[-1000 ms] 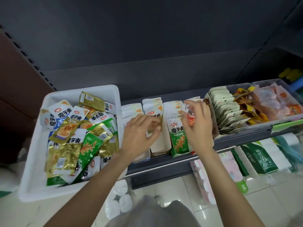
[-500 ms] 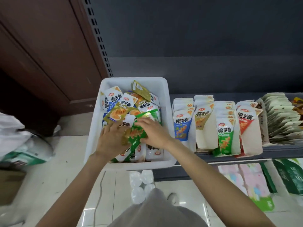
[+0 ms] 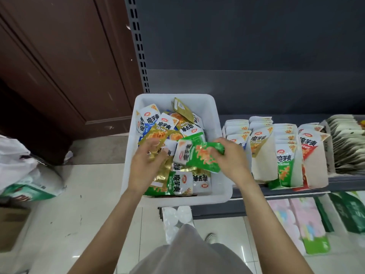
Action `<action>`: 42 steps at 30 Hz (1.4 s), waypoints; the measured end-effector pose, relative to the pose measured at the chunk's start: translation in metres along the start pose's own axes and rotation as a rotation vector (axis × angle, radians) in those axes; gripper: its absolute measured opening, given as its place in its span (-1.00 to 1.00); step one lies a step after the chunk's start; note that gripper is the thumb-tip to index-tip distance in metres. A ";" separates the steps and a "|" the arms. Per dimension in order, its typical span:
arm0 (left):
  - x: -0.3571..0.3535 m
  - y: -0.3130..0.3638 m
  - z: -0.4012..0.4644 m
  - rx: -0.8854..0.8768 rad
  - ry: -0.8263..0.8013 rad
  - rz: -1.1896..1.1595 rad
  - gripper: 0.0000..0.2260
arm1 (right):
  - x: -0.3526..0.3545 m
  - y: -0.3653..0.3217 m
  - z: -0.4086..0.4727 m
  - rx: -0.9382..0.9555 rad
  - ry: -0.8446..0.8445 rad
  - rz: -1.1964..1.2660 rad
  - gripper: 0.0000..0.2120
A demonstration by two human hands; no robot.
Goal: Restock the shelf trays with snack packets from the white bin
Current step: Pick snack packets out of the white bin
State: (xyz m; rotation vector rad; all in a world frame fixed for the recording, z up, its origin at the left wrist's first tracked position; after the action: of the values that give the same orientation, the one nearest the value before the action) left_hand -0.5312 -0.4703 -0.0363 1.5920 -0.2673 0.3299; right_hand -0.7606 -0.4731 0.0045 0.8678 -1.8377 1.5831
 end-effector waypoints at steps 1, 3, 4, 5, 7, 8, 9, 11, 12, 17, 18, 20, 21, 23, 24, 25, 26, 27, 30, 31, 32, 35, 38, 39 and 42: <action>-0.002 0.005 -0.001 0.050 0.041 -0.165 -0.78 | 0.008 0.004 -0.008 0.004 0.112 0.028 -0.82; -0.013 0.012 -0.001 0.108 0.022 -0.253 -0.76 | 0.007 0.009 -0.013 0.011 0.198 -0.002 -0.82; -0.020 0.014 0.001 0.120 -0.022 -0.230 -0.73 | 0.000 0.010 -0.011 0.006 0.192 -0.022 -0.80; -0.027 0.015 0.002 0.128 -0.063 -0.185 -0.70 | -0.008 0.011 -0.008 -0.004 0.176 -0.029 -0.79; -0.039 0.013 0.004 0.127 -0.133 -0.067 -0.63 | -0.022 0.009 -0.001 -0.006 0.143 -0.084 -0.78; -0.044 0.009 0.006 0.117 -0.155 0.005 -0.61 | -0.029 0.007 0.002 0.008 0.112 -0.191 -0.78; -0.047 0.006 0.007 0.107 -0.169 0.070 -0.60 | -0.038 0.004 0.005 0.026 0.071 -0.330 -0.78; -0.051 0.001 0.008 0.106 -0.182 0.145 -0.60 | -0.046 -0.002 0.005 0.055 0.046 -0.527 -0.72; -0.052 0.000 0.007 0.116 -0.179 0.150 -0.61 | -0.044 -0.005 0.004 0.090 0.090 -0.558 -0.70; -0.050 -0.002 0.001 0.336 -0.068 -0.217 -0.52 | -0.013 0.009 -0.008 0.142 0.358 -0.105 -0.82; -0.053 0.001 -0.003 0.389 -0.081 -0.380 -0.50 | -0.009 0.020 -0.010 0.076 0.334 0.123 -0.82; -0.062 0.016 -0.008 0.408 -0.182 -0.653 -0.56 | -0.008 0.031 -0.016 -0.043 0.200 0.566 -0.82; -0.066 0.027 -0.009 0.366 -0.230 -0.715 -0.63 | -0.010 0.033 -0.021 -0.080 0.130 0.738 -0.81; -0.071 0.051 -0.009 0.252 -0.237 -0.650 -0.72 | -0.009 0.035 -0.032 -0.117 0.000 0.951 -0.78; -0.074 0.061 -0.007 0.197 -0.219 -0.576 -0.71 | -0.005 0.037 -0.038 -0.114 -0.046 1.002 -0.78; -0.078 0.070 -0.005 0.153 -0.213 -0.503 -0.69 | 0.001 0.039 -0.044 -0.098 -0.087 1.026 -0.78; -0.084 0.081 -0.003 0.118 -0.230 -0.443 -0.69 | 0.008 0.045 -0.049 -0.083 -0.120 1.037 -0.77; -0.092 0.090 -0.002 0.083 -0.266 -0.384 -0.71 | 0.016 0.051 -0.054 -0.069 -0.134 1.039 -0.76; -0.124 0.114 -0.003 -0.084 -0.442 -0.165 -0.74 | 0.051 0.080 -0.065 -0.044 0.022 1.027 -0.73; -0.138 0.124 -0.006 -0.144 -0.506 -0.094 -0.72 | 0.067 0.092 -0.068 -0.038 0.130 1.019 -0.70; -0.154 0.133 -0.009 -0.198 -0.555 -0.026 -0.72 | 0.086 0.104 -0.072 -0.022 0.233 0.969 -0.67; -0.202 0.160 -0.016 -0.340 -0.593 0.097 -0.79 | 0.138 0.133 -0.076 0.072 0.328 0.612 -0.67; -0.241 0.185 -0.020 -0.531 -0.506 0.160 -0.84 | 0.176 0.151 -0.072 0.166 0.311 0.294 -0.77; -0.252 0.190 -0.020 -0.585 -0.458 0.179 -0.85 | 0.187 0.155 -0.071 0.228 0.331 0.180 -0.83; -0.279 0.185 -0.016 -0.611 -0.386 0.188 -0.85 | 0.203 0.161 -0.062 0.337 0.354 -0.079 -0.90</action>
State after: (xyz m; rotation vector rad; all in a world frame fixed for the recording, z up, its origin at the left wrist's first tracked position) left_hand -0.8591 -0.4722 0.0331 1.0142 -0.7445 0.0641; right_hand -1.0140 -0.4198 0.0679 0.7319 -1.2999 1.8875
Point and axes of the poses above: each hand's wrist, its own z-axis towards the middle knuckle, its own x-axis out of the back of the hand, y = z × x, the point moved 5 cm from there along z, towards the middle knuckle, and after that the axes turned 7 degrees about -y, right-handed, at the moved point
